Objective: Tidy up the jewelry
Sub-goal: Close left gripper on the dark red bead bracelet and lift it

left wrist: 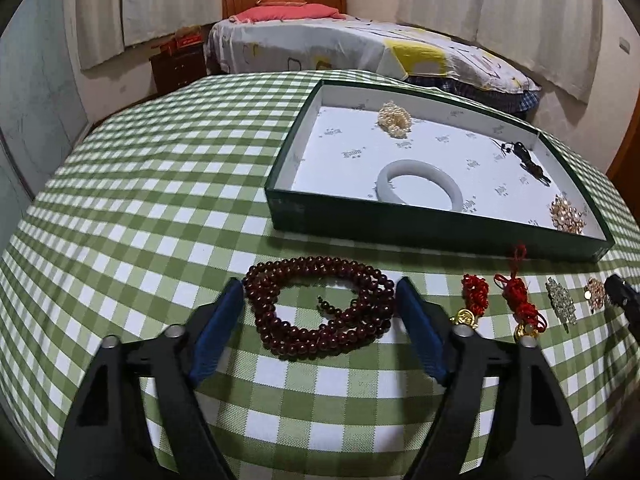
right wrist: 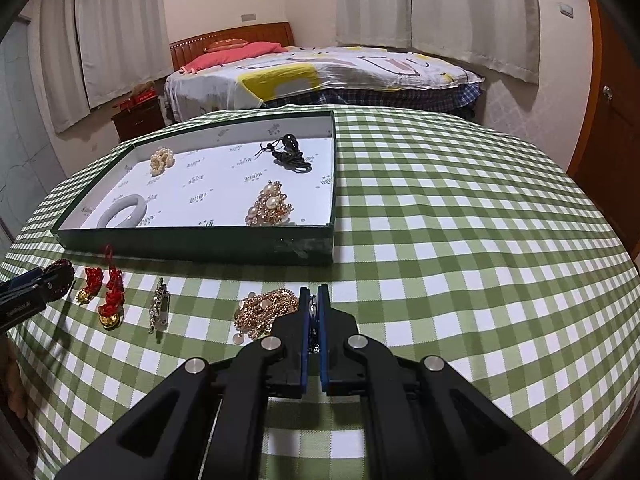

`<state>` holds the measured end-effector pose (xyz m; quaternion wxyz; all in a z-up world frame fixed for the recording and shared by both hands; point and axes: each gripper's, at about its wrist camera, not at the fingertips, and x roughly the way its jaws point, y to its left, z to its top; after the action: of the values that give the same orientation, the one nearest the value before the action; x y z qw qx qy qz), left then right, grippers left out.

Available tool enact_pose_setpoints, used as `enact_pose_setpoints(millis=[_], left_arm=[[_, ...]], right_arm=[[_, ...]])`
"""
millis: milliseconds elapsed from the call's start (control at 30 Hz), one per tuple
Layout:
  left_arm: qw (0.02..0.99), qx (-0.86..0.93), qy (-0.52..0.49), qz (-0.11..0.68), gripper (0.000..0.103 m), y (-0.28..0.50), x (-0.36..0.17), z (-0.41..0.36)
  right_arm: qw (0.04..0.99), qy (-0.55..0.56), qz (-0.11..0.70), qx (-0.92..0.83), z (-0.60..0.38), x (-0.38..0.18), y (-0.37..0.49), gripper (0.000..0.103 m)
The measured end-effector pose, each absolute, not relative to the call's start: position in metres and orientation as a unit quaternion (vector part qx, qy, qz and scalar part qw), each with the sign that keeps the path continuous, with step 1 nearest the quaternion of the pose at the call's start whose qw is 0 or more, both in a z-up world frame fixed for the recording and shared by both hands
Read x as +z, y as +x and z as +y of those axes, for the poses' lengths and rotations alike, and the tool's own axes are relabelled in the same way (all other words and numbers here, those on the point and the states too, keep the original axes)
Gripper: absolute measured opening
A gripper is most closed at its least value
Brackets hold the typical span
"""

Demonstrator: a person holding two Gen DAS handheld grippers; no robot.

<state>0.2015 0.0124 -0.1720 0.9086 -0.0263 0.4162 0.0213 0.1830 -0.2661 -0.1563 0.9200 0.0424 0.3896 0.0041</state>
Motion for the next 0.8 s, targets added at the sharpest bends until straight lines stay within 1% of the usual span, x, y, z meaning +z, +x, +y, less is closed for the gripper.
enact_pose_setpoints(millis=[67,100,167,233,400,433,600,633,800], left_arm=[[0.909,0.023,-0.032,0.415,0.054,0.200,-0.172,0.014],[0.910,0.019,-0.029,0.412,0.052,0.199,-0.172,0.013],[0.912,0.013,-0.021,0.409,0.036,0.197,-0.172,0.009],[0.914,0.005,-0.016,0.405,0.029,0.195,-0.172,0.006],[0.919,-0.004,-0.030,0.393,0.022,0.192,-0.169,0.009],[0.921,-0.008,-0.033,0.387,0.018,0.190,-0.168,0.009],[0.926,-0.015,-0.034,0.377,0.014,0.185,-0.165,0.008],[0.927,-0.017,-0.034,0.374,0.008,0.184,-0.164,0.008],[0.927,-0.020,-0.031,0.372,0.008,0.182,-0.162,0.005]], right_arm=[[0.920,0.043,0.389,0.004,-0.266,-0.156,0.183,0.004],[0.920,0.043,0.389,0.004,-0.266,-0.157,0.183,0.004],[0.920,0.044,0.390,0.004,-0.266,-0.157,0.183,0.004],[0.920,0.045,0.389,0.004,-0.266,-0.156,0.183,0.004],[0.920,0.046,0.389,0.004,-0.267,-0.156,0.182,0.004],[0.920,0.046,0.388,0.004,-0.267,-0.155,0.182,0.004],[0.921,0.048,0.387,0.003,-0.268,-0.154,0.181,0.004],[0.921,0.047,0.387,0.003,-0.268,-0.154,0.181,0.004],[0.921,0.048,0.386,0.003,-0.270,-0.153,0.180,0.004]])
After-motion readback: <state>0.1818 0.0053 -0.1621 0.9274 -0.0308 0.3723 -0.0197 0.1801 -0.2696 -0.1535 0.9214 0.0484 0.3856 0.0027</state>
